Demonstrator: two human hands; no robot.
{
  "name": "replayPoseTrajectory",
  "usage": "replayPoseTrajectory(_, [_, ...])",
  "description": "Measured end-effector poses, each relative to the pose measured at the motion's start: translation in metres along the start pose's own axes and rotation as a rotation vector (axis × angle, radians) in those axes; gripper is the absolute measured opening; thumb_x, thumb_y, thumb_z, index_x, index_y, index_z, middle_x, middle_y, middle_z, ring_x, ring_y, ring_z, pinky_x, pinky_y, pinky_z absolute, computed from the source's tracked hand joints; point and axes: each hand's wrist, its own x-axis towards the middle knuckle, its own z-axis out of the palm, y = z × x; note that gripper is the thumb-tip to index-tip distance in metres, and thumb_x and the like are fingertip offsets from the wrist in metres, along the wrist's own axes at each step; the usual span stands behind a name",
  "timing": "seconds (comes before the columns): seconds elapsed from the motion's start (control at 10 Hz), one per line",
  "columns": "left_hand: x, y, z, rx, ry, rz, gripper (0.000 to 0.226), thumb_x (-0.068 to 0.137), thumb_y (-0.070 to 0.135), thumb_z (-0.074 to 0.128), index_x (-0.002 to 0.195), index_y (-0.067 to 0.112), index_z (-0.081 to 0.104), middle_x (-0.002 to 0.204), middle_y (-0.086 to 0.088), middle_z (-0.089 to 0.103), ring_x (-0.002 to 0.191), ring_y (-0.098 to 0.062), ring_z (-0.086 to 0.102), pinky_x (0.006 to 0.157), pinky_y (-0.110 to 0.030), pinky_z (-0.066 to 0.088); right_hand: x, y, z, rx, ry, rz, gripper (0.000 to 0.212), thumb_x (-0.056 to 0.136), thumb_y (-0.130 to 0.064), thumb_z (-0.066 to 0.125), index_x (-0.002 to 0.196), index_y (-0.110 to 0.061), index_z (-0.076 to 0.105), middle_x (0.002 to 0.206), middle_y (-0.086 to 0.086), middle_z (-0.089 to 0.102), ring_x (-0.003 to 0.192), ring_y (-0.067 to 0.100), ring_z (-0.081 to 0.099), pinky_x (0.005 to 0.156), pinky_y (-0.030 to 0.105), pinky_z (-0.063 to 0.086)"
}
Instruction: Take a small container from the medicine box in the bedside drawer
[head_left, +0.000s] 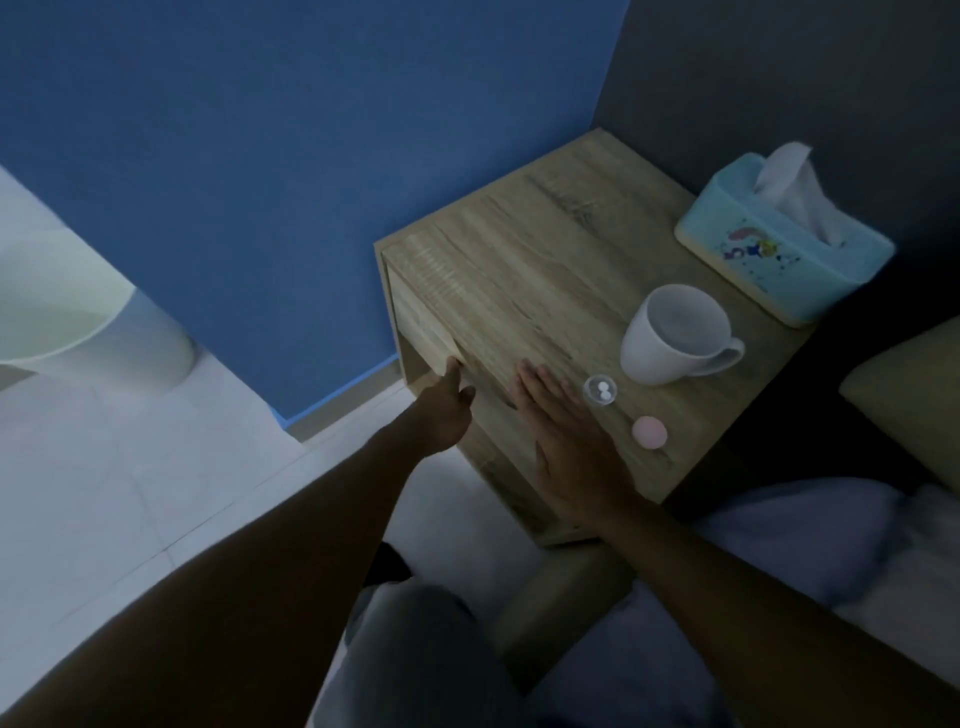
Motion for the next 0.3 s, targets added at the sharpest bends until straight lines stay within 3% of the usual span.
replayPoseTrajectory(0.1, [-0.032,0.002,-0.010,0.120,-0.034,0.056,0.067,0.103,0.031,0.034,0.155,0.013,-0.004,0.162,-0.013,0.008,0.149,-0.027,0.013,0.118,-0.038,0.016,0.001,-0.006,-0.006,0.031,-0.029,0.043,0.078,0.090,0.003,0.043,0.159,-0.017,0.012,0.168,0.001,0.007,0.155,0.014,-0.001,0.126,0.040,0.009])
replayPoseTrajectory(0.2, [-0.067,0.013,-0.032,0.271,-0.054,0.062,0.065,0.103,0.032,0.034,0.155,0.019,-0.001,0.163,-0.012,0.005,0.149,-0.029,0.013,0.119,-0.043,0.017,0.004,-0.012,-0.018,0.099,-0.108,0.067,0.081,0.090,0.009,0.043,0.159,-0.015,0.009,0.168,0.001,0.002,0.155,0.016,-0.005,0.126,0.044,0.009])
replayPoseTrajectory(0.3, [-0.105,0.033,-0.062,0.397,-0.015,0.026,0.059,0.104,0.027,0.032,0.156,0.015,0.007,0.163,-0.012,0.004,0.150,-0.029,0.009,0.119,-0.042,0.014,-0.006,-0.026,-0.035,0.167,-0.154,0.078,0.078,0.092,0.008,0.043,0.160,-0.017,0.013,0.168,-0.004,0.004,0.155,0.012,-0.001,0.124,0.042,0.019])
